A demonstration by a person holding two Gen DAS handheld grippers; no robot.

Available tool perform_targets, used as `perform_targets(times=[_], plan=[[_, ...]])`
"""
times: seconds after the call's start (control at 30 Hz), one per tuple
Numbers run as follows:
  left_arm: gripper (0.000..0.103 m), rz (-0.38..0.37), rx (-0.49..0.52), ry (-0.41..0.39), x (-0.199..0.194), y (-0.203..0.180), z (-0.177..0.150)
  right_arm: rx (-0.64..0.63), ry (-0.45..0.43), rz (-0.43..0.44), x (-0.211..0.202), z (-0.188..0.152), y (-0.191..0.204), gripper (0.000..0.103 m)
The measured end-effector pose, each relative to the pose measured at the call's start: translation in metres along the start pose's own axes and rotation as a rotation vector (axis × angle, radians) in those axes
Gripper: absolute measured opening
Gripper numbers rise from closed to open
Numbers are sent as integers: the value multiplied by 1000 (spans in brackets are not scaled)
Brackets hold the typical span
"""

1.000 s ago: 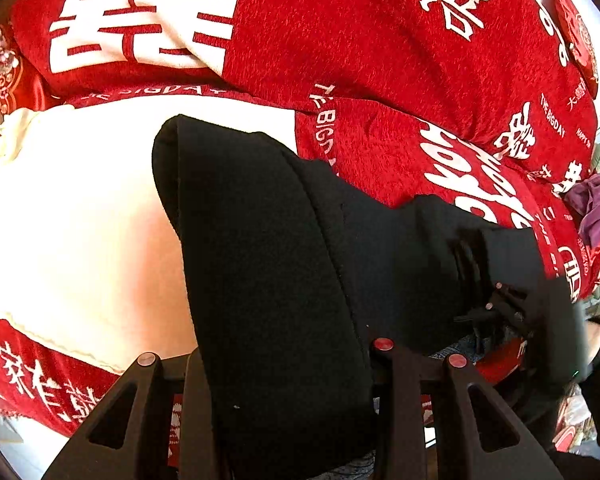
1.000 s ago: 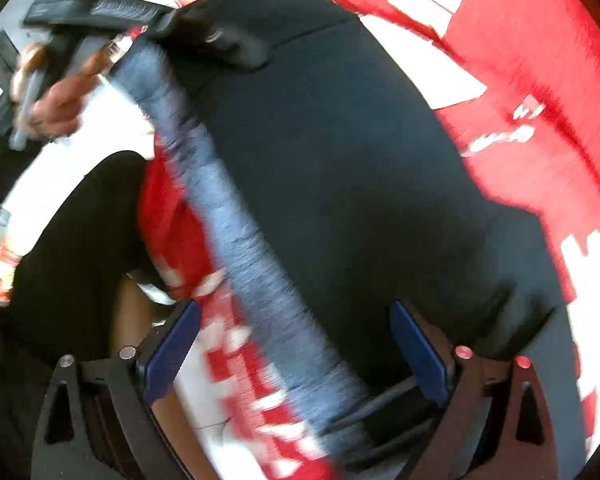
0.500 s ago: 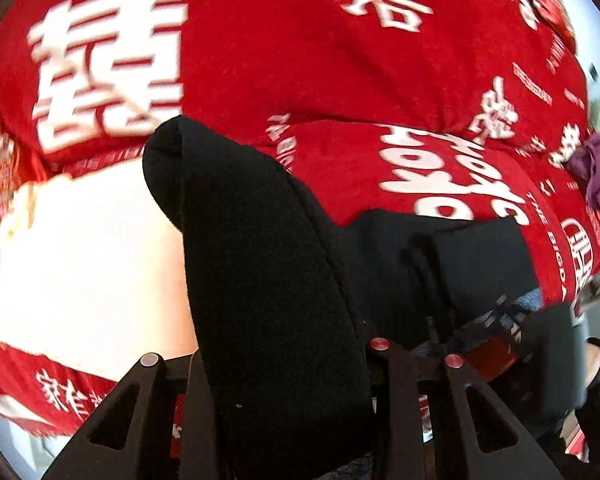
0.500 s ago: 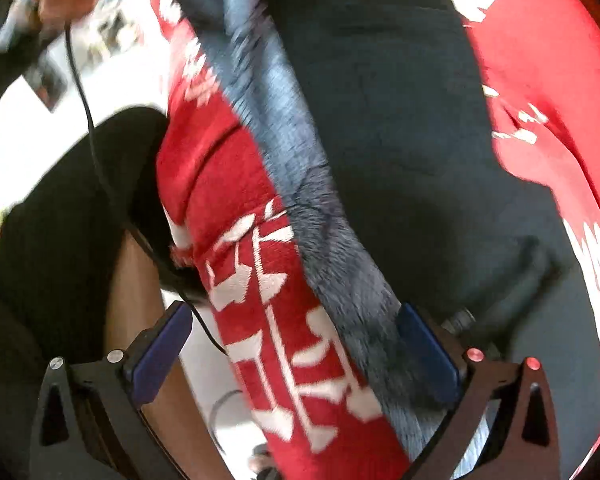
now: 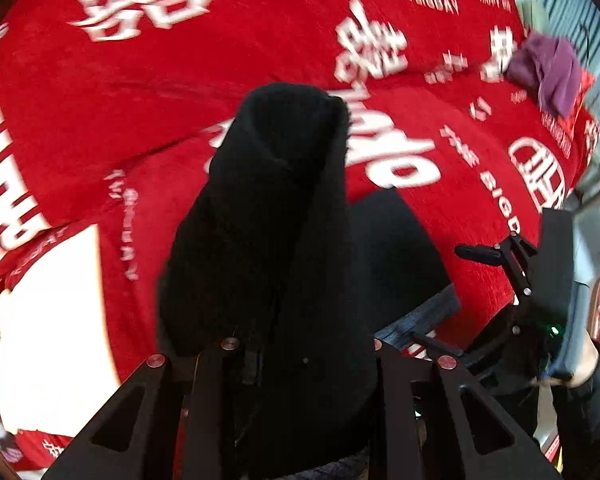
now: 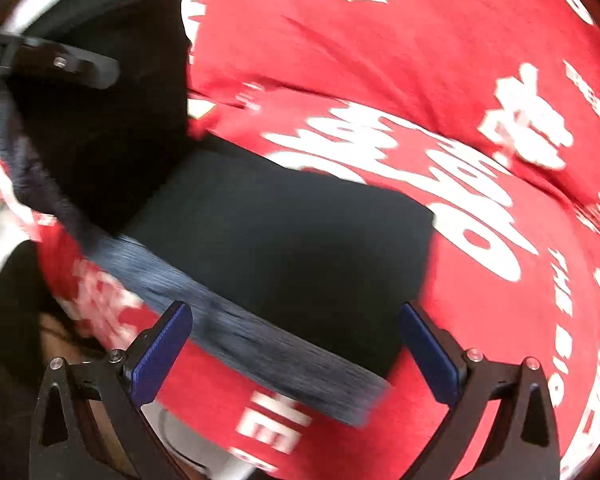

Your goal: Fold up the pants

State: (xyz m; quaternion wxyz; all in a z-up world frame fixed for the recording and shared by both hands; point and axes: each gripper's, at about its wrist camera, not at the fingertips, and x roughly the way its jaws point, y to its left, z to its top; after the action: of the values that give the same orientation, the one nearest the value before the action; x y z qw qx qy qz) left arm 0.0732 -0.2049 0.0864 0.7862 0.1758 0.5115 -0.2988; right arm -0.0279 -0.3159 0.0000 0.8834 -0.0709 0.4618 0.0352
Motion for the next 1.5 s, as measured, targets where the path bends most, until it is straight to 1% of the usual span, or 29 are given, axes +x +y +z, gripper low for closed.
perform_targets(times=[0.1, 0.2, 0.27, 0.37, 0.4, 0.47, 0.5, 0.53, 0.6, 0.63, 0.67, 0.7, 0.77, 0.8, 0.87, 0.93, 0.97, 1.0, 1.03, 1.07, 1.1, 1.13, 1.17, 1.27, 1.33, 1.4, 1.43, 1.47, 1.5], plan=[[25, 20, 39, 55, 26, -39, 16, 98, -9, 20, 1, -14, -21, 103], [25, 3, 79, 81, 33, -80, 28, 148, -24, 35, -5, -26, -37, 103], [25, 8, 106, 79, 35, -102, 39, 163, -42, 50, -12, -34, -41, 103], [25, 21, 121, 97, 47, -116, 46, 175, -56, 61, -21, -43, -44, 103], [25, 36, 111, 142, 66, -117, 47, 187, -58, 62, -20, -45, -47, 103], [26, 43, 93, 205, 94, -116, 47, 217, -58, 68, -18, -48, -53, 103], [26, 46, 86, 213, 103, -117, 44, 236, -56, 75, -17, -50, -56, 103], [31, 60, 95, 190, 104, -121, 44, 249, -56, 78, -19, -51, -55, 103], [43, 77, 116, 196, 102, -132, 45, 277, -60, 95, -19, -56, -58, 103], [58, 55, 122, 199, 99, -134, 47, 284, -65, 106, -20, -57, -58, 103], [62, 13, 112, 189, 93, -135, 49, 289, -69, 116, -20, -57, -58, 103], [62, -16, 96, 173, 83, -134, 52, 298, -80, 144, -23, -58, -58, 103], [62, -35, 85, 142, 64, -133, 57, 309, -105, 180, -29, -60, -56, 103], [62, -58, 87, 113, 51, -133, 59, 314, -127, 205, -34, -60, -54, 103], [62, -82, 93, 49, 25, -127, 59, 319, -149, 235, -39, -60, -52, 103], [62, -78, 88, 6, 8, -112, 54, 325, -166, 276, -42, -58, -49, 103], [67, -75, 80, -15, 1, -101, 48, 330, -176, 307, -45, -57, -47, 103], [76, -62, 72, -36, -5, -90, 41, 335, -187, 332, -47, -58, -45, 103], [93, -37, 57, -57, -9, -77, 31, 348, -209, 371, -50, -58, -45, 103], [95, -12, 35, -86, -12, -64, 20, 364, -228, 404, -50, -57, -47, 103], [95, -6, 19, -99, -13, -51, 9, 384, -243, 434, -49, -56, -50, 103], [95, -9, 4, -97, -10, -39, -2, 400, -248, 453, -47, -55, -52, 103], [95, -11, -19, -97, -8, -28, -12, 446, -246, 499, -42, -54, -59, 103], [95, -44, -110, -81, 5, 5, -42, 575, -223, 569, -22, -52, -77, 103], [95, -42, -148, -71, 17, 18, -60, 628, -229, 578, -11, -46, -87, 103], [95, -29, -180, -47, 31, 28, -75, 648, -240, 597, -3, -40, -90, 103], [95, -26, -197, -44, 34, 33, -82, 635, -224, 576, 2, -33, -89, 103], [95, -34, -217, -44, 37, 38, -89, 613, -191, 517, 6, -26, -86, 103], [95, -59, -245, -43, 40, 44, -95, 591, -170, 482, 8, -21, -82, 103]])
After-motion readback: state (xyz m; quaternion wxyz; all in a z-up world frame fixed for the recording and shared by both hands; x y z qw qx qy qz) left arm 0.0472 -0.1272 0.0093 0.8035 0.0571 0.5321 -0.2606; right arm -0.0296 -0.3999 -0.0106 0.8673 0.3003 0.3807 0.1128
